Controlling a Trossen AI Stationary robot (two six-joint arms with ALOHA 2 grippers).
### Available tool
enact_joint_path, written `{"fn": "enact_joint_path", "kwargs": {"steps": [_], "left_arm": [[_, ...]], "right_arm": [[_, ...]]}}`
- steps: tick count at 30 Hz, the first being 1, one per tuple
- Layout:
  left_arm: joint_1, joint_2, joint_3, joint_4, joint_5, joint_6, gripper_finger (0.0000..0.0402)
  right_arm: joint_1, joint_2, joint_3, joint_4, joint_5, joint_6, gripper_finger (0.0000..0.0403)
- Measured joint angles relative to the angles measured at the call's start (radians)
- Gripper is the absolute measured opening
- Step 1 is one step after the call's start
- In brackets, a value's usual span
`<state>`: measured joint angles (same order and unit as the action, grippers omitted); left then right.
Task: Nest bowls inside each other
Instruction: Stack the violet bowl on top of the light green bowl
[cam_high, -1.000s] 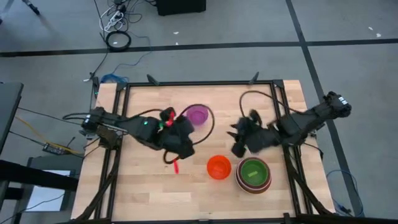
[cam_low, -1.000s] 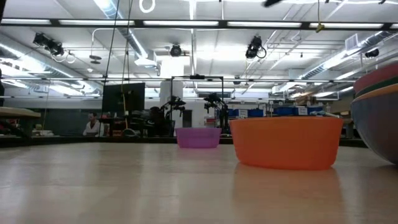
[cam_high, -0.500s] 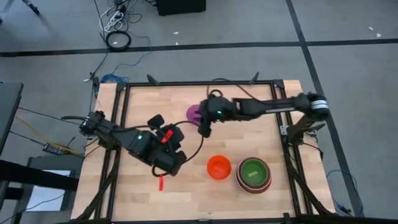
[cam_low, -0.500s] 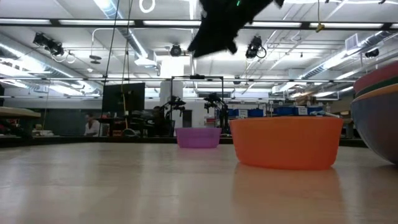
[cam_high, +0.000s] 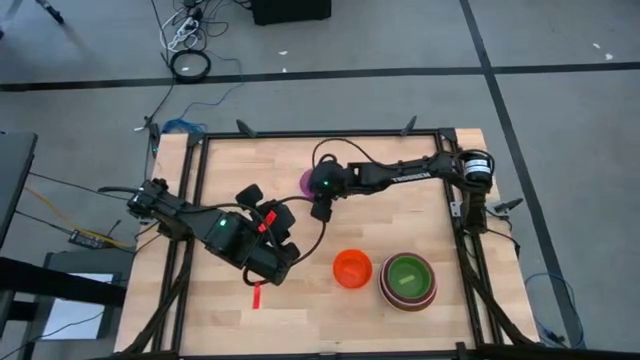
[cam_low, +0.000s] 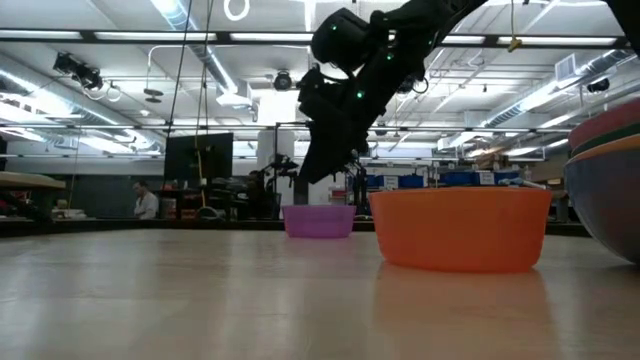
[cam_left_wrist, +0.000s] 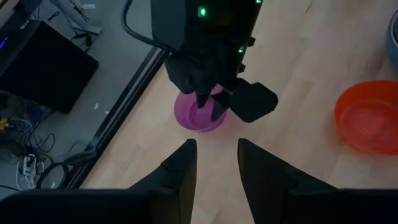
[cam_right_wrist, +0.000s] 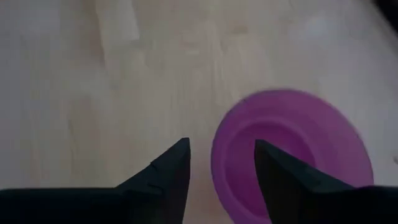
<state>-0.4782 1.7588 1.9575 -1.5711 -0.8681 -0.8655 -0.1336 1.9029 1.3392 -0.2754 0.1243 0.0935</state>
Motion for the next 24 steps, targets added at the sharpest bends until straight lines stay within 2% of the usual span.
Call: {"fn": "enact_joint_path", "kwargs": {"steps": [4,10,24], "left_arm": [[0.0,0.0,0.0,-0.001,-0.006,0.001,0.0124],[0.0,0.0,0.0,0.001,-0.025,0.006,0.0124],[0.0,0.0,0.0,0.0,-0.025,0.009,0.0124]], "right_arm": [[-0.003,0.014,0.005,-0.024,-0.049,0.014,0.0189],[-0.009,0.016,0.006,-0.018,-0.058,0.017,0.0212],[-0.033,0.144,0.008,0.002,-0.032,0.019,0.0196]]}}
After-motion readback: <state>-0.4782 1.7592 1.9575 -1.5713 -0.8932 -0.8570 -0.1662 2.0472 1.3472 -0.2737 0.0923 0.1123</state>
